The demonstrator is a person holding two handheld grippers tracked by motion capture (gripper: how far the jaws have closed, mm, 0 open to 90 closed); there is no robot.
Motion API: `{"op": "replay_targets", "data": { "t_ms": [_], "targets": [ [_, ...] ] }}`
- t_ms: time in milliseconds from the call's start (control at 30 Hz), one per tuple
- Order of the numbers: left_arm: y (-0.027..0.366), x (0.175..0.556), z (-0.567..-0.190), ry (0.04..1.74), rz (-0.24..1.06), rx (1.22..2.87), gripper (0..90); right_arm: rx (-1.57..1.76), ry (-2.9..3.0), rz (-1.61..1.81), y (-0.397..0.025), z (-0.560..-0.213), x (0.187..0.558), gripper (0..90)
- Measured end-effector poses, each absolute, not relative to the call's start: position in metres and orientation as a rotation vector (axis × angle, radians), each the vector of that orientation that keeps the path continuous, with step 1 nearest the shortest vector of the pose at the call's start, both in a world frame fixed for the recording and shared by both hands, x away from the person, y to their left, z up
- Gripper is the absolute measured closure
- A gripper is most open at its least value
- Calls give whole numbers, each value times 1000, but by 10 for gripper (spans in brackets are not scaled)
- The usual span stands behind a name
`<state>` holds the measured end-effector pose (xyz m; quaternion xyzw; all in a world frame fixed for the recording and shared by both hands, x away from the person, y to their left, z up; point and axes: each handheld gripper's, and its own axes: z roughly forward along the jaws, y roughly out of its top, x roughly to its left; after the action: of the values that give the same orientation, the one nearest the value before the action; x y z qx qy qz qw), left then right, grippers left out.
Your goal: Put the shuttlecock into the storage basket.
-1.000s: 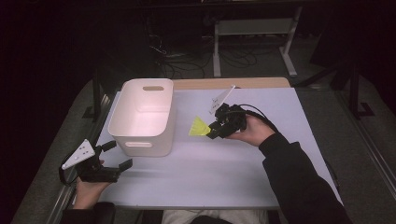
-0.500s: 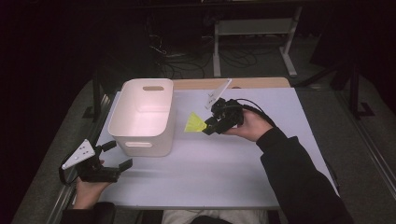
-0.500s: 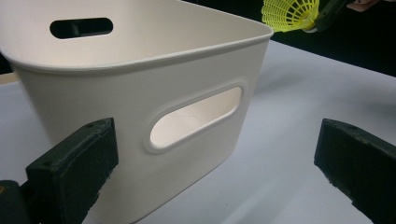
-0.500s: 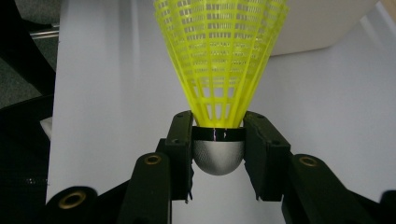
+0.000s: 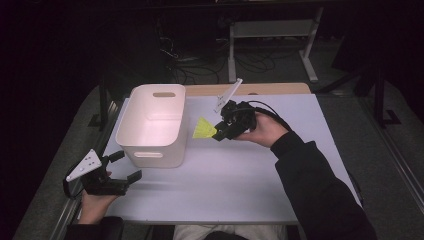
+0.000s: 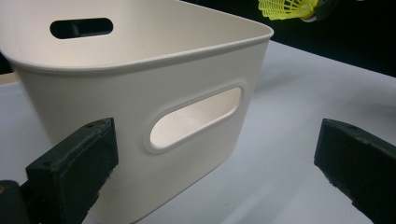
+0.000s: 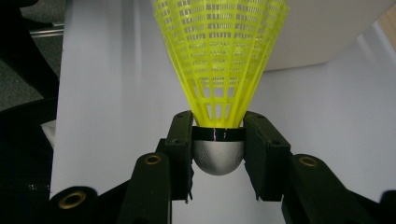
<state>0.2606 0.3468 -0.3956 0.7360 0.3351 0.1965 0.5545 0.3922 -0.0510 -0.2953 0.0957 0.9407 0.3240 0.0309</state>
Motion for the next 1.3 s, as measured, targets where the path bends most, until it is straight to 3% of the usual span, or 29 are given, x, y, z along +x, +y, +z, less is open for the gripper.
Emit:
{"op": "replay_targets", "data": {
  "t_ms": [1300],
  "targets": [
    [347, 260, -395, 789, 464, 1736, 0, 200, 2895, 992, -7, -267, 403, 632]
  ]
}}
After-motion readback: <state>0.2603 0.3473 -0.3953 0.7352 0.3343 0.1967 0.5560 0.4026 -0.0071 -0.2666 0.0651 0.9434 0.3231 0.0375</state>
